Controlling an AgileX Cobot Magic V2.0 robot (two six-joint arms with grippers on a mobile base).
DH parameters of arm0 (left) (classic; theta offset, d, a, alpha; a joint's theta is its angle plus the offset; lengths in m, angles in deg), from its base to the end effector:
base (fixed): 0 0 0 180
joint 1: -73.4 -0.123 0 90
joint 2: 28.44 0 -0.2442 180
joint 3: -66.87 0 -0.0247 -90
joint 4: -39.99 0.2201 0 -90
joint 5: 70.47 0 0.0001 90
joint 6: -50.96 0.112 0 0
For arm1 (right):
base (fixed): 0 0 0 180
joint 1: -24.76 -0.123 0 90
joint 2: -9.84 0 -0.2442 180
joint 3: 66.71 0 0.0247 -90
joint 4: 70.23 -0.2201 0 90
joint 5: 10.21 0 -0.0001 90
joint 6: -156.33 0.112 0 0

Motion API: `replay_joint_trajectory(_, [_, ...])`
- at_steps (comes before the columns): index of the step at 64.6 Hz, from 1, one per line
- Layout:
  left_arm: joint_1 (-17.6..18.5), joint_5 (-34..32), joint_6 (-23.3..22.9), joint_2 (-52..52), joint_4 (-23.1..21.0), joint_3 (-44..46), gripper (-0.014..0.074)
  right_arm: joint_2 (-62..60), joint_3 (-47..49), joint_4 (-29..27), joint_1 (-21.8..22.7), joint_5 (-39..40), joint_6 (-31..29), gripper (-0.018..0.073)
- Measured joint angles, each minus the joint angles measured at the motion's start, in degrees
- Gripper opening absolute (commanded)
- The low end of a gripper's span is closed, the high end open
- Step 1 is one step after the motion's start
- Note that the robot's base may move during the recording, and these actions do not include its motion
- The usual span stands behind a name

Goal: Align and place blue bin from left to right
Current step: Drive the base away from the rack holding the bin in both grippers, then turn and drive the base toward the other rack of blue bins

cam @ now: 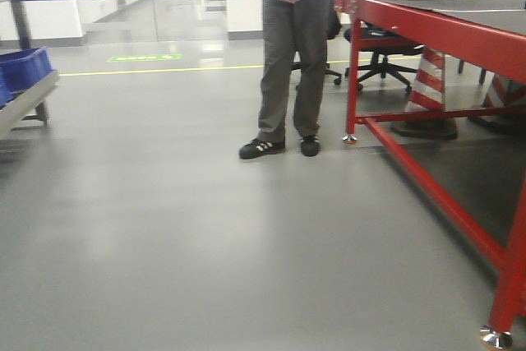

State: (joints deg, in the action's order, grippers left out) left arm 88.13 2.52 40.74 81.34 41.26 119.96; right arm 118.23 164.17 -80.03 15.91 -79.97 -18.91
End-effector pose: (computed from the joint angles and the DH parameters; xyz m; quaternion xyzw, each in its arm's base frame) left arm 0.3286 -0.0839 0.4227 0.0340 0.9044 -0.0811 0.4175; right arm 0.3309 0.0696 0.4272 -0.0410 0.8918 0.1368 0.4293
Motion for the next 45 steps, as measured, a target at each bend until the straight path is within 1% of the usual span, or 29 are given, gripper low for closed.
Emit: replay_joint_trajectory(45, [0.0, 0.0, 0.0, 0.0, 0.0, 0.0, -0.0111, 0.0, 0.0, 0.11, 0.0, 0.0, 0.14, -0.0071])
